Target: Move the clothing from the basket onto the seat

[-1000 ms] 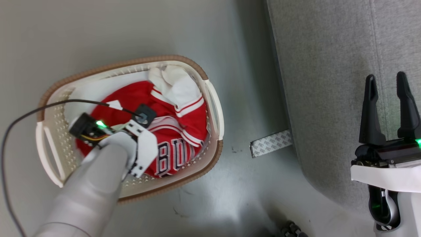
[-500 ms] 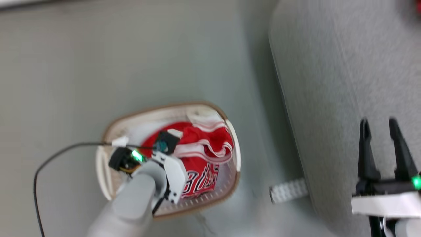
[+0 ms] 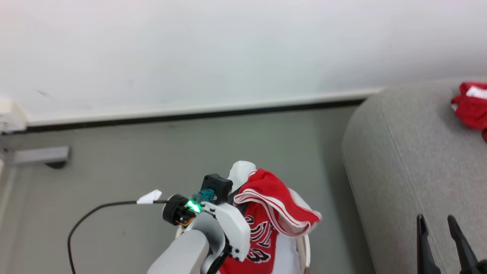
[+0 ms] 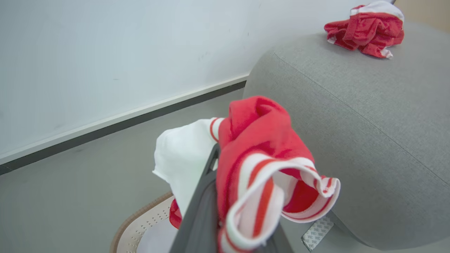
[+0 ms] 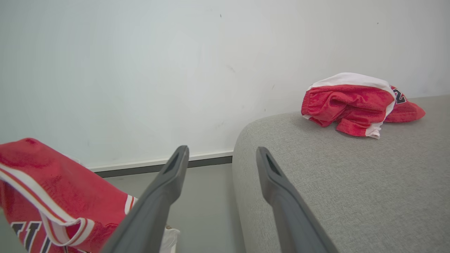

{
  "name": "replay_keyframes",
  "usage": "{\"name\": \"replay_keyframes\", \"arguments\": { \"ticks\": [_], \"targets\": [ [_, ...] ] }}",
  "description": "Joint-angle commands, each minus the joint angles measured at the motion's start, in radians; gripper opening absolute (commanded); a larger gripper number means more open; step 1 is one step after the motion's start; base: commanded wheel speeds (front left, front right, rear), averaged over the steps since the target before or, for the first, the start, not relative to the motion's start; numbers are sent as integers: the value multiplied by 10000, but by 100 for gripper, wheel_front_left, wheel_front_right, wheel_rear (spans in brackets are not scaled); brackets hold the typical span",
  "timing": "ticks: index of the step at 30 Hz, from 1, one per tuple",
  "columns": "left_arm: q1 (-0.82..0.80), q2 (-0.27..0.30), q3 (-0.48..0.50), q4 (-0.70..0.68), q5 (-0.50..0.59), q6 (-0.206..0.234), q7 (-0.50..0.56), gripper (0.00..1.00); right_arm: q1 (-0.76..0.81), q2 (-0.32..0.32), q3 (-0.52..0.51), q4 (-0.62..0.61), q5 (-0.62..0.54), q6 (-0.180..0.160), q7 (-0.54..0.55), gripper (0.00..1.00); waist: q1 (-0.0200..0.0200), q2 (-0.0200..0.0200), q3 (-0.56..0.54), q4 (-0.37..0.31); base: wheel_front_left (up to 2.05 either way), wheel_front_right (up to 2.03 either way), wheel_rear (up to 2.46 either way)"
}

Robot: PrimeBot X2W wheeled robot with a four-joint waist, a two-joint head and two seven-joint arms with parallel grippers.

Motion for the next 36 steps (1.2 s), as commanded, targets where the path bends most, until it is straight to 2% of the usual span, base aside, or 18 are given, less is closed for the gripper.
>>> {"name": "replay_keyframes", "arguments": {
  "ticks": [1,8,17,26,30,36],
  "targets": [
    [198,21,11,-166,-117,60,34,0,229,-21,-53,66,-10,-25,8,100,4,-1,-1092,765,0,0,0],
    [626,240,153,-1989,-423,435,461,0,828,-22,78,105,-108,-25,8,100,4,-1,-1828,926,0,0,0],
    [1146,790,411,-4167,-676,890,1256,0,1410,-22,517,118,-190,-25,8,100,4,-1,-2484,707,0,0,0],
    [1564,1183,547,-5176,-757,1287,1663,0,1663,-36,846,-184,-562,-26,8,100,4,-1,-2597,496,0,0,0],
    [1606,1173,496,-5376,-769,1355,1711,0,1535,-645,1743,-458,-907,-26,10,100,4,-1,-2525,486,0,0,0],
    [1426,1107,376,-5660,-705,1375,1803,0,921,-2363,3937,-691,-997,-26,10,100,4,-1,-2404,537,0,0,0]
  ]
}}
